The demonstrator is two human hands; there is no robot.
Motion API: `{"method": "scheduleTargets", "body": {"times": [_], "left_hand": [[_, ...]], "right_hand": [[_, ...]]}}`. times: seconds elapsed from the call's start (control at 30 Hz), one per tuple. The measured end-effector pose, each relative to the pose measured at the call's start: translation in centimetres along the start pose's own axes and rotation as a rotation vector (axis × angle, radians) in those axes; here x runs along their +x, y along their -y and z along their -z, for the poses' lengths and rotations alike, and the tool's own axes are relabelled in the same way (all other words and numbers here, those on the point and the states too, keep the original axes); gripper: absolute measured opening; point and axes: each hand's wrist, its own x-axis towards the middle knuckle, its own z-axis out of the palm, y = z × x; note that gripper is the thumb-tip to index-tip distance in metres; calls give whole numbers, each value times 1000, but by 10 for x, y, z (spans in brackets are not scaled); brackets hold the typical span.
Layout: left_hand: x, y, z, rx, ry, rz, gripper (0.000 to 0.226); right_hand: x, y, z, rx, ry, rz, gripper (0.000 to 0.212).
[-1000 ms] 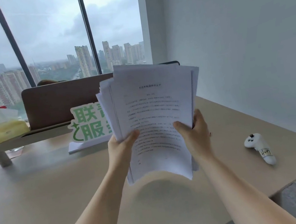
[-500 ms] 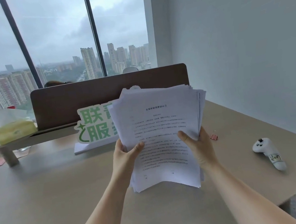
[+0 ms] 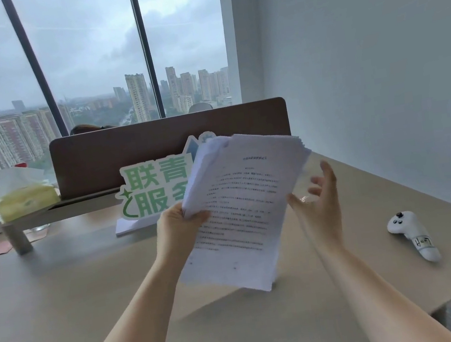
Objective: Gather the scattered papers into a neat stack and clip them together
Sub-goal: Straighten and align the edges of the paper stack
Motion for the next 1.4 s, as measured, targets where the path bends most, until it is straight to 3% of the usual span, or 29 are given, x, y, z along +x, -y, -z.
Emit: {"method": "scheduleTargets", "body": {"times": [0.07,0.2,0.3,0.4,0.53,0.67,0.73,0.77,0.83,0.87,0.93,0.97,1.03,1.1,1.27,1.4], "left_hand": [[6,-18,12,165,-6,-104,22],[19,-47,28,565,43,-279,13],[20,-65,31,802,81,-387,21],[16,-77,31,974,103,-508,17],[11,-72,28,1041,178,-555,9],[11,-45,42,1102,201,-496,25],[18,-21,58,1034,91,-476,27],[20,-9,67,935,-6,-445,30],[16,9,80,587,-146,-274,58],[11,16,84,361,-132,-151,70],[-2,29,83,-66,58,72,79],[-7,39,80,-175,150,157,80],[-15,56,74,-191,220,264,80],[-19,68,63,-192,136,299,58],[-20,54,41,-327,-75,196,18],[-22,44,40,-290,-184,115,8]], "right_hand": [[7,9,5,-94,-4,121,92],[16,21,3,-208,161,216,87],[16,18,-1,-211,312,190,51],[5,11,-3,-30,339,81,12],[-12,-2,-4,87,345,-89,8],[-21,-22,-5,151,380,-266,37],[-22,-29,-2,201,400,-290,46],[-22,-30,-1,215,404,-291,40],[-23,-32,1,239,408,-281,23],[-23,-32,2,246,399,-286,15],[-25,-32,1,266,389,-282,2],[-25,-32,1,279,384,-283,8],[-24,-32,2,313,391,-296,14],[-23,-31,5,366,430,-309,17],[-22,-26,-4,332,327,-257,18],[-24,-22,-15,318,226,-213,20]]}}
